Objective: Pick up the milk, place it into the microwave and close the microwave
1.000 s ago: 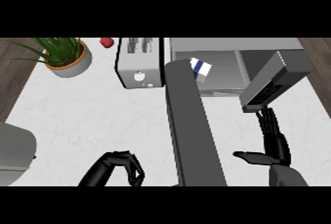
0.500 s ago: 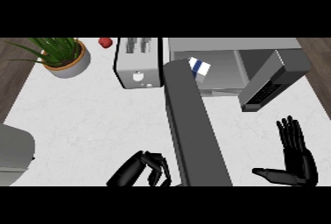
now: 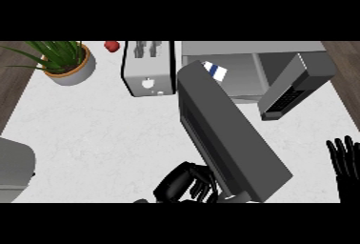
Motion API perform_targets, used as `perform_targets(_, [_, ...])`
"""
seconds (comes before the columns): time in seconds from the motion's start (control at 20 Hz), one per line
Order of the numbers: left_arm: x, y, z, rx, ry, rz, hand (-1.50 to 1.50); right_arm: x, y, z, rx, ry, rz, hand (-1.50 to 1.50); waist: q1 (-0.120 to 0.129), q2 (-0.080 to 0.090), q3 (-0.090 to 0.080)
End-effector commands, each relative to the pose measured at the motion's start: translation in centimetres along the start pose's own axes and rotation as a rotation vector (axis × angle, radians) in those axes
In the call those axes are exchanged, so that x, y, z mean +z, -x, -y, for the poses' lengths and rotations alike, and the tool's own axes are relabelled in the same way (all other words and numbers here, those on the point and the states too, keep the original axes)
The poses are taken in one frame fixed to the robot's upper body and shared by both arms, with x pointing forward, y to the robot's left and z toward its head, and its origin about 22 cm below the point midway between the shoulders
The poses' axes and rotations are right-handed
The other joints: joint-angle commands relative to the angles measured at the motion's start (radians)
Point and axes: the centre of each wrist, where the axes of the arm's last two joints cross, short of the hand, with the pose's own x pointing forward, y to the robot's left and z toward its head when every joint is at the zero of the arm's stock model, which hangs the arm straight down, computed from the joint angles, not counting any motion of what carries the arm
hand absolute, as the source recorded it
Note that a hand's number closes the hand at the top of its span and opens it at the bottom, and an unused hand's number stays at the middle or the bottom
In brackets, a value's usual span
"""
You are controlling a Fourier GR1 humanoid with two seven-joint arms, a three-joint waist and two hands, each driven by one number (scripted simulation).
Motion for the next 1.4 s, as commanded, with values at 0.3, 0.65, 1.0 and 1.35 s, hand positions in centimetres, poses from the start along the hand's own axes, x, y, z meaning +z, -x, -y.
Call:
perform_targets(0.3, [-5.2,-1.9,0.3,-0.072,-0.026,0.013,1.5,-2.9,-5.1,0.0,-0.051,-0.161,0.067,-1.5,-0.071,0.014,-0.003])
perform_targets(0.65, [-7.6,-3.2,-1.6,-0.065,-0.136,-0.012,1.5,-4.3,-5.7,-1.9,-0.076,-0.229,0.094,-1.5,-0.145,0.033,-0.005])
perform_targets(1.0, [-9.1,-6.1,-3.2,0.062,-0.338,0.181,-1.5,-5.6,-7.2,-1.4,-0.071,-0.259,0.154,-1.5,-0.205,0.046,-0.008])
perform_targets(1.35, [-10.8,-6.8,-4.9,0.052,-0.415,0.204,-1.5,-6.6,-7.9,-1.7,-0.114,-0.299,0.164,-1.5,-0.254,0.065,-0.004])
